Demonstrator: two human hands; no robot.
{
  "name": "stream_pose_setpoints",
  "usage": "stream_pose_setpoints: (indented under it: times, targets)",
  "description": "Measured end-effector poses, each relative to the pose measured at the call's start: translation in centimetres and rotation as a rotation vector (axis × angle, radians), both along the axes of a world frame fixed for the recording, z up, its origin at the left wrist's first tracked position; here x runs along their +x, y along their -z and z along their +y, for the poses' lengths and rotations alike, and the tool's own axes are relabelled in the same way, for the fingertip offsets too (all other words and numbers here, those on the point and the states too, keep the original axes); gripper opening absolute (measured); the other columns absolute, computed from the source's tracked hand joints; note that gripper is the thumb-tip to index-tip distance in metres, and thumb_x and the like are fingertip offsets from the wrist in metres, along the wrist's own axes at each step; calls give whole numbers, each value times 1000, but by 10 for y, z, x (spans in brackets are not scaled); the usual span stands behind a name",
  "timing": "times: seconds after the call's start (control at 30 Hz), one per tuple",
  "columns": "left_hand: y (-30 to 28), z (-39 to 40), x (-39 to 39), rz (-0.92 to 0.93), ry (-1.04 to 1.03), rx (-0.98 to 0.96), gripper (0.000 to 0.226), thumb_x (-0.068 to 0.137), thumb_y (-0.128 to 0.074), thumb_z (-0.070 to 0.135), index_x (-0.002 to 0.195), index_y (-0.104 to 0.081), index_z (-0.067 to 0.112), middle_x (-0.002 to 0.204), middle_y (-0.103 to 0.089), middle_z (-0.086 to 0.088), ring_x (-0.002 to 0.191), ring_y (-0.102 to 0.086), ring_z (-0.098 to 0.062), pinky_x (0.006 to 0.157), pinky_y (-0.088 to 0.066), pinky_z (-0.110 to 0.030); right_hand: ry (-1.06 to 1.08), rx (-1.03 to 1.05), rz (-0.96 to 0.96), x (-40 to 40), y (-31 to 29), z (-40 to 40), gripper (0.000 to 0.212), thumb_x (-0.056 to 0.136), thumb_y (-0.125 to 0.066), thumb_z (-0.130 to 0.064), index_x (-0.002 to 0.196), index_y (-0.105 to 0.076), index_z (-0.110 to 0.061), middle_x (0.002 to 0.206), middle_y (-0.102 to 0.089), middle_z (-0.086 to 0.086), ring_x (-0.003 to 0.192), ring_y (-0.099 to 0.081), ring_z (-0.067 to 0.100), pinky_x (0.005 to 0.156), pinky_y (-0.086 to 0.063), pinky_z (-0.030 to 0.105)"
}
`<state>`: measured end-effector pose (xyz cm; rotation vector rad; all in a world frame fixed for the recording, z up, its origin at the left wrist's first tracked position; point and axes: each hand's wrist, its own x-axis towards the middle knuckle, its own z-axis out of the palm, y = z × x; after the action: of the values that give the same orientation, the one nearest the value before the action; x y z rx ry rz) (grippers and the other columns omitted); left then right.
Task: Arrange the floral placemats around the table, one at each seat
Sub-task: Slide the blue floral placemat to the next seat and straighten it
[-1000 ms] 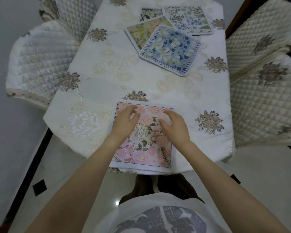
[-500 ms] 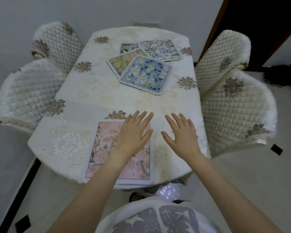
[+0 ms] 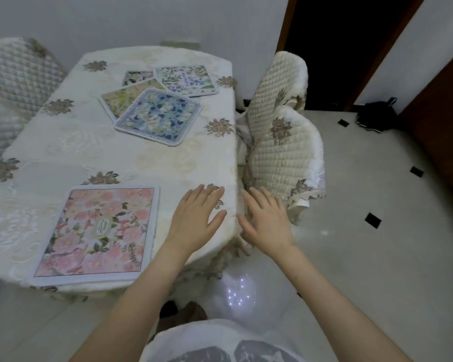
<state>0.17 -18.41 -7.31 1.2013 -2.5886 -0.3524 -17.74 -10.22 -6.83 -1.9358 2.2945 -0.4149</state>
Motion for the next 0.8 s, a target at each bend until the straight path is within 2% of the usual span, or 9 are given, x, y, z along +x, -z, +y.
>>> stream_pose_setpoints:
  times: [0.17,0.33,0.47,0.67,0.8]
  targets:
    - [-15,4,-35,39,-38,-8,55,93,-32,50,144,-33,28,148,-40,-1,140,-28,-24,116,-20,-40,-37,-41,10,-39,-17,0,57,94,-35,-51,145,-34,-24,150,-40,2,142,-27,27,114,-25,50]
    - [-15,-7,-52,1,-79,-2,54,95,-38,47,144,-32,27,148,-40,-3,140,-28,-25,116,-19,-39,-92,-58,2,-61,-23,-23,56,95,-35,-49,144,-35,-22,149,-41,6,141,-29,28,115,-23,49]
    - [-10,-27,-68,-6,-136,10,57,92,-29,52,144,-31,27,149,-39,-2,140,-27,-23,116,-19,-38,-159,-20,-21,-79,-19,-56,56,96,-35,-50,146,-32,-24,152,-37,3,144,-23,27,117,-20,48]
    - [13,-79,-103,50,-258,-2,57,93,-29,52,143,-34,25,146,-42,-4,139,-31,-26,114,-25,-43,-275,8,10,-115,-10,-125,55,97,-32,-51,146,-29,-26,151,-37,1,144,-21,24,116,-19,46]
    - [23,-105,-129,62,-317,38,57,94,-27,53,145,-30,28,148,-40,-2,140,-28,-24,115,-24,-43,-331,65,19,-139,-8,-160,56,97,-30,-51,148,-25,-27,154,-32,0,145,-18,22,116,-17,46]
